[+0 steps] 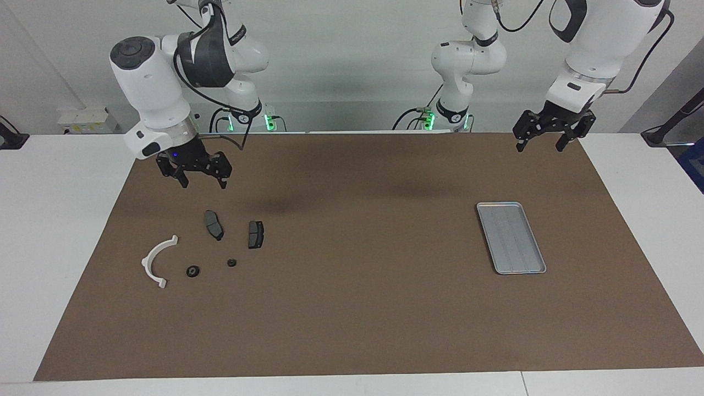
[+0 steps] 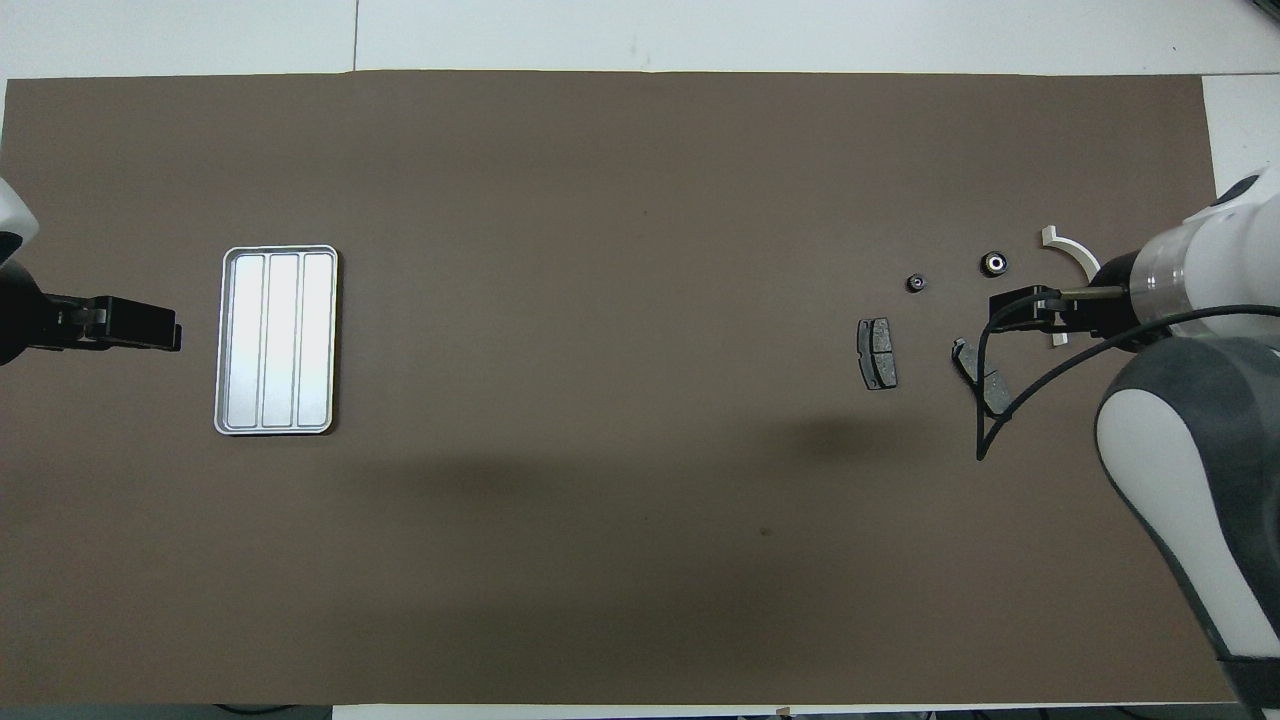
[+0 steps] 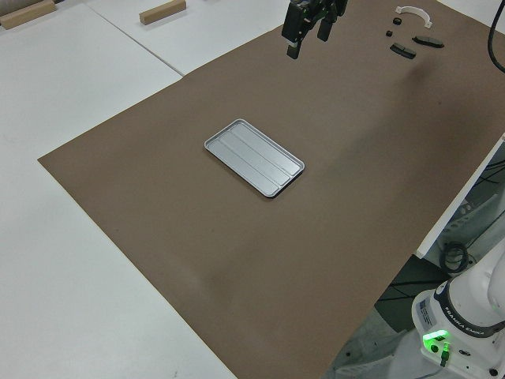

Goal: Pick bearing gear from pile to tray

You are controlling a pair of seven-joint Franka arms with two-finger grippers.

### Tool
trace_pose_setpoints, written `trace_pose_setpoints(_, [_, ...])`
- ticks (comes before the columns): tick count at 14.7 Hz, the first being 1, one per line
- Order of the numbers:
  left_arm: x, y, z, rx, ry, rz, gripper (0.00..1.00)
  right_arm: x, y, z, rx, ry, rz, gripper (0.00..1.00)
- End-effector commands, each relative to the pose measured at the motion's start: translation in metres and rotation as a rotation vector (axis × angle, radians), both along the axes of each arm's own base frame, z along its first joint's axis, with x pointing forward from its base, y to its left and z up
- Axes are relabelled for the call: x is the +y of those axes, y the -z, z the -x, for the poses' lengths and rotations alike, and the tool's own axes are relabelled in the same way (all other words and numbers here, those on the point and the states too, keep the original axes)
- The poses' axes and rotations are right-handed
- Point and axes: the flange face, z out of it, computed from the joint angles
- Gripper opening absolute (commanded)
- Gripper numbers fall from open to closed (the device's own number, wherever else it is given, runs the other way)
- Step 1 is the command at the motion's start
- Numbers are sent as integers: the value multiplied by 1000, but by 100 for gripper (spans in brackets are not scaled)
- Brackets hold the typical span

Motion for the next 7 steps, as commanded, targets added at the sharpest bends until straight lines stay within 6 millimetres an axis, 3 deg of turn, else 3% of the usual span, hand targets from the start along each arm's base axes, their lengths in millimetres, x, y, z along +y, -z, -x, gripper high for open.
trace_pose_setpoints(1, [0, 2, 2, 4, 7, 9, 100, 2, 32, -15, 1, 47, -16, 100])
trace_pose_setpoints(7, [0, 1, 2, 2, 7, 9, 100, 4, 103, -41, 13, 209, -16, 100])
